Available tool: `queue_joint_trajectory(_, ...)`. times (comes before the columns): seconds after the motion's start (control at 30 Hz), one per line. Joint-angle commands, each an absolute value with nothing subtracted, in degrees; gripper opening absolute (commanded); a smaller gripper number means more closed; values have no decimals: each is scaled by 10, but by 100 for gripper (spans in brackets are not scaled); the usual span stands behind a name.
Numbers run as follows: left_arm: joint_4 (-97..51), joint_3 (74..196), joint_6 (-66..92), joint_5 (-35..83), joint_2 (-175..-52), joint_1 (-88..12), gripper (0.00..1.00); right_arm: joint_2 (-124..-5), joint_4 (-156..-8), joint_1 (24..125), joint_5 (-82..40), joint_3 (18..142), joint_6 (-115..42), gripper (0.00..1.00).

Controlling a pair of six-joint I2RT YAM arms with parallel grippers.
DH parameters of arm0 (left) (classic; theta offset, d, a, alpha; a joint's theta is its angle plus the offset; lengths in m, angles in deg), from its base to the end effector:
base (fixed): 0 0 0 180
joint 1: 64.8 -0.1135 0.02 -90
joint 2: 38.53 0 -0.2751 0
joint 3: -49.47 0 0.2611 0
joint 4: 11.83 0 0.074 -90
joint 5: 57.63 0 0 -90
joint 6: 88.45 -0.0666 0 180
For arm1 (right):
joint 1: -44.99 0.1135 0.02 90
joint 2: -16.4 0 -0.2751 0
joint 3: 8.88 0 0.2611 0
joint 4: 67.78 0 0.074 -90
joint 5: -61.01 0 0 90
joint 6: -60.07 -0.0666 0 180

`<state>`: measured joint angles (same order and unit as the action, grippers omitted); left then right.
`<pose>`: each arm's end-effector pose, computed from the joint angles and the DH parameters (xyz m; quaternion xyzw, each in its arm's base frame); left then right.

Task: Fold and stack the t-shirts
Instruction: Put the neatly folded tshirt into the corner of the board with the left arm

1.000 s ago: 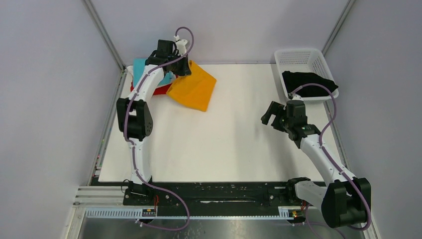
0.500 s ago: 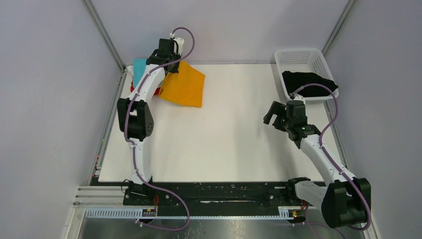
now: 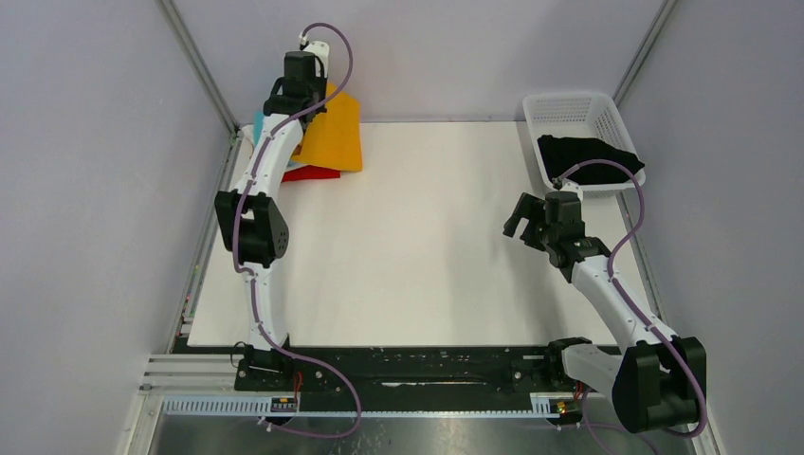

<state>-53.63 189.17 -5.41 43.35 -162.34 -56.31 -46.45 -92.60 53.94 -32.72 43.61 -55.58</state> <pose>0.5454 -0.0686 0.3527 0.0631 0.8429 0.0740 0.5292 0.2635 0.0371 0.2304 0.1437 0.8757 0.1092 0.4479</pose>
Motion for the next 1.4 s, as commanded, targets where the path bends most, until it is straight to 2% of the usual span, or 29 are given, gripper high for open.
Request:
queue_joint_trajectory(0.0,-495,1931,-50,445,-1578,-566,0,-465,-925,542,-349,442,-549,99)
queue_joint_trajectory(0.57,-494,1984,-81,453,-1570,-593,0,-470,-931,542,-355,445,-550,99)
queue_joint_trajectory(0.97,-454,2030,-113,418,-1670,-676,0,-492,-943,542,-363,454,-551,100)
queue_joint_trajectory(1.1,-411,2021,-109,368,-1702,-704,0,-498,-945,542,-363,456,-554,100)
queue_joint_trajectory(1.33,-335,2053,-81,395,-1765,-713,0,-510,-949,543,-369,462,-555,100)
queue_joint_trajectory(1.37,-323,2053,-79,404,-1770,-714,10,-513,-951,543,-370,463,-554,100)
